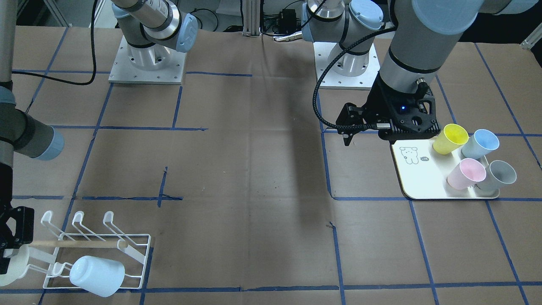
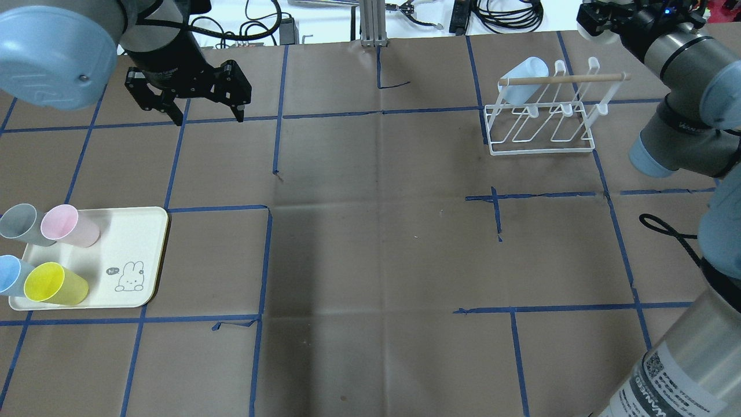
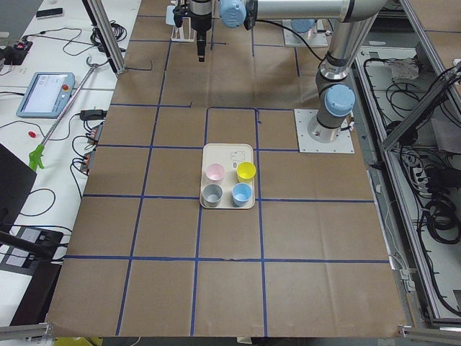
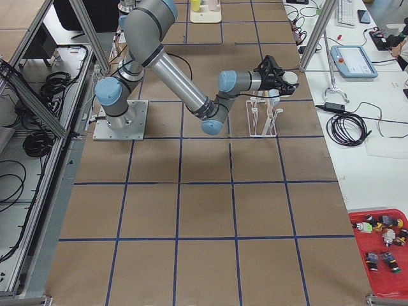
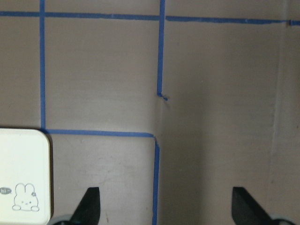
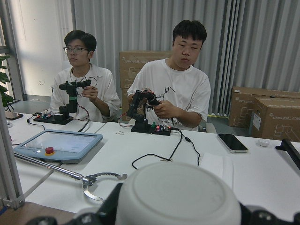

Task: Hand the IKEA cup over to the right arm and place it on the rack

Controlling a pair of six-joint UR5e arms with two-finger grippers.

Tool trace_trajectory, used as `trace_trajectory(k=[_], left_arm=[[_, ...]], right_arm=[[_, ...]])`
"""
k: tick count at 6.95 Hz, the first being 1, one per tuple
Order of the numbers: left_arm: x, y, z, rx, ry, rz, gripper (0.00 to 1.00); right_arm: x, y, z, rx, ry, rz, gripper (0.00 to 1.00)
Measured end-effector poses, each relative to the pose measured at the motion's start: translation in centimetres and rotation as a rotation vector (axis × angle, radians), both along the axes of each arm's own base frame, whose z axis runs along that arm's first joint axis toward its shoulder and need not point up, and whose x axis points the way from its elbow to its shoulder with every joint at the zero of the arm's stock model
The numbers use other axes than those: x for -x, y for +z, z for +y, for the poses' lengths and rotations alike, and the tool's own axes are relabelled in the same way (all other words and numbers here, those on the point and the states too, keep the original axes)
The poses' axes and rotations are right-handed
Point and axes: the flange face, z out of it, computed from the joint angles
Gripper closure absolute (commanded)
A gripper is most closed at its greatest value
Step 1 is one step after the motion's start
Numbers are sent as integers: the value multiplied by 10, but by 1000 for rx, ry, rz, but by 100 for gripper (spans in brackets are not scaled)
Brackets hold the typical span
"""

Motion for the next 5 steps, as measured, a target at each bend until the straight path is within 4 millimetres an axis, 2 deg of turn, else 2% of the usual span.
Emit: trace_trajectory(k=[2,5], left_arm=[[0,4,8,0,-19,0,1],[-2,11,22,20,-120,-1,1]], right_arm=[[16,-19,-11,-14,-15,-2,88],[21,-51,-17,-32,-17,-10,88]])
